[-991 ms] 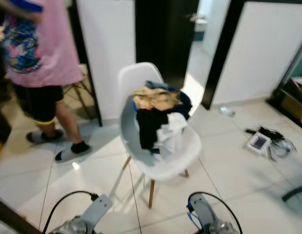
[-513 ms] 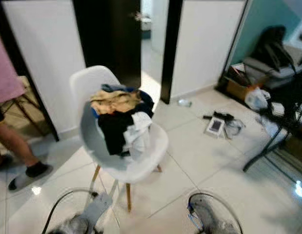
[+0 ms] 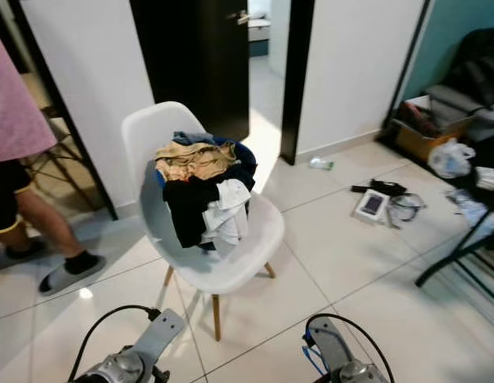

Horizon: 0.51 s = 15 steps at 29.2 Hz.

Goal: Hang hanger

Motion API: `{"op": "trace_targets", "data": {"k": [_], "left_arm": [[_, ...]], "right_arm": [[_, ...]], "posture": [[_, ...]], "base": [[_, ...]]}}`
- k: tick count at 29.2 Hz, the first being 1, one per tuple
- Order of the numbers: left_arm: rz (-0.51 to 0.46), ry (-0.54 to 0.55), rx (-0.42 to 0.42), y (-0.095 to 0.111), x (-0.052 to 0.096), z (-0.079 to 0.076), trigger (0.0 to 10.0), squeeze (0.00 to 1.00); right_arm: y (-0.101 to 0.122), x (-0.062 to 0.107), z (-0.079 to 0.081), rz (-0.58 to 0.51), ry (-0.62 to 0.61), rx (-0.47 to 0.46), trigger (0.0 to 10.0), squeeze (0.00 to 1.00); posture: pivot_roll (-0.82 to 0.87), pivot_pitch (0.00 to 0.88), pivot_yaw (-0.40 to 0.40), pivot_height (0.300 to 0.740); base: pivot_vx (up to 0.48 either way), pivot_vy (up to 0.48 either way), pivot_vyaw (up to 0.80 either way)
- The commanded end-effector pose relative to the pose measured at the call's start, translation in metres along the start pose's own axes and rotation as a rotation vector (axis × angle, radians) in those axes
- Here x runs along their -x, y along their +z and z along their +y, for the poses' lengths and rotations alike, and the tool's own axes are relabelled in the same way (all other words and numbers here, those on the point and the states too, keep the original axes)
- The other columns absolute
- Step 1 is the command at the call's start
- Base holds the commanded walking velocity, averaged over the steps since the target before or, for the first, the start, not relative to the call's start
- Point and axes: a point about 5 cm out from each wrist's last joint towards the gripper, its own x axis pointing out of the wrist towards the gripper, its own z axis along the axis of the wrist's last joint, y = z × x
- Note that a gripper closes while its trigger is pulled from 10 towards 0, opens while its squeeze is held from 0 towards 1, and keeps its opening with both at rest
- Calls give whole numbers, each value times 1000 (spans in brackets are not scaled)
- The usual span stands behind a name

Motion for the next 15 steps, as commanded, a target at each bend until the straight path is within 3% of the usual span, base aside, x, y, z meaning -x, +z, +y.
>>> {"op": "trace_targets", "data": {"k": [1, 9, 15], "left_arm": [[14, -6, -2, -3, 0, -1, 10000, 0], [14, -8, -4, -3, 0, -1, 10000, 0], [13, -6, -6, -3, 0, -1, 10000, 0]], "right_arm": [[4, 0, -1, -18, 0, -2, 10000, 0], [5, 0, 1, -34, 24, -15, 10000, 0], [5, 0, 1, -34, 30, -10, 10000, 0]], "posture": [[2, 0, -13, 740], [2, 0, -13, 740], [2, 0, -13, 740]], "base": [[0, -446, 0], [0, -456, 0], [0, -466, 800]]}}
